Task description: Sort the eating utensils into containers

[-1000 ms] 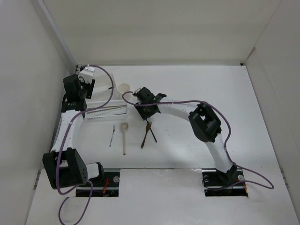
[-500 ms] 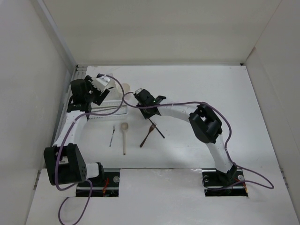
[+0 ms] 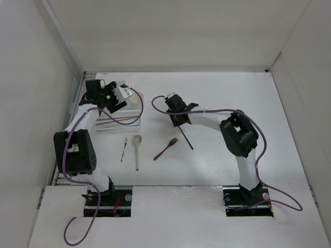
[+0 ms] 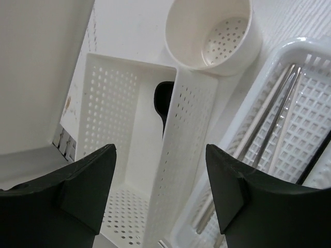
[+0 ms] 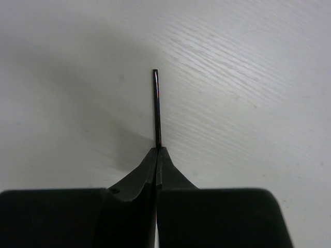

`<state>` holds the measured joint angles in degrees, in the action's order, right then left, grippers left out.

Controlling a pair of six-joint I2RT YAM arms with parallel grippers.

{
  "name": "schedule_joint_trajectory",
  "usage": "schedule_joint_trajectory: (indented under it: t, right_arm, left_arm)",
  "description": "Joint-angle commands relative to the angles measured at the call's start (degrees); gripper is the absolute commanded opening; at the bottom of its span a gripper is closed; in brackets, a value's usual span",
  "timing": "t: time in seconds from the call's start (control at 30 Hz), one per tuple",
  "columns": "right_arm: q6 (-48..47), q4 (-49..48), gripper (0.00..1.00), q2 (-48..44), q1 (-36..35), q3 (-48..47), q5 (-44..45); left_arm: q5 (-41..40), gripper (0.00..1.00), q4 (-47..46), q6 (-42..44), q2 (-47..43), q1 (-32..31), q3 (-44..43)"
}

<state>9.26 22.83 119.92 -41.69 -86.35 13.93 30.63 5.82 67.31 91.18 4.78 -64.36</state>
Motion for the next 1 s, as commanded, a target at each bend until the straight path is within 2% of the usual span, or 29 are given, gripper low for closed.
schedule_joint_trajectory:
  t: [0.0, 0.2, 0.33, 0.43, 0.47, 0.6, 0.63, 0.77, 0.83, 0.9, 0.97]
  right_arm:
    - [-0.8, 1.2, 0.00, -2.0, 1.7, 3.8, 1.8]
    - [-2.0, 0.1, 0.00, -2.7, 2.8, 4.6, 1.3]
    - [-2.0, 0.6, 0.00, -2.1, 3.3, 2.7, 0.0]
    - [-2.5, 1.2, 0.00, -1.4, 3.3, 1.4, -0.6]
    - [-2.5, 1.2, 0.00, -1.4, 3.3, 1.4, -0.6]
    - [-2.5, 1.7, 0.00, -0.9, 3.3, 0.8, -0.6]
    - [-2.5, 1.7, 0.00, -0.9, 3.3, 0.8, -0.6]
    - [-2.5, 1.7, 0.00, -0.9, 3.3, 0.8, -0.6]
    - [-2.5, 1.7, 0.00, -0.9, 3.3, 0.8, -0.6]
    - [-2.5, 1.7, 0.00, -0.9, 3.3, 0.8, -0.6]
    - [-2.5, 1.7, 0.00, -0.4, 3.3, 0.8, -0.6]
  left_arm:
    - [2.8, 0.67, 6.2, 8.0, 1.1, -0.6, -3.1]
    - [1.6, 0.68, 11.1, 14.1, 4.2, -0.6, -4.4]
    - [2.1, 0.66, 11.1, 14.6, 6.2, -0.6, -6.4]
    - [2.2, 0.60, 12.2, 16.4, 6.7, -0.6, -6.9]
    - [1.5, 0.53, 12.2, 17.5, 7.3, -0.6, -6.9]
    - [1.5, 0.41, 12.7, 18.6, 7.9, -0.6, -7.4]
    - [1.5, 0.34, 13.4, 18.6, 7.9, -0.6, -7.4]
    - [1.5, 0.28, 14.6, 21.1, 8.4, -0.6, -8.2]
    - [1.5, 0.28, 15.1, 22.2, 8.4, -0.6, -8.7]
    - [1.5, 0.20, 16.7, 23.2, 8.4, 0.0, -8.7]
    - [1.5, 0.20, 16.7, 24.6, 8.4, 0.0, -9.2]
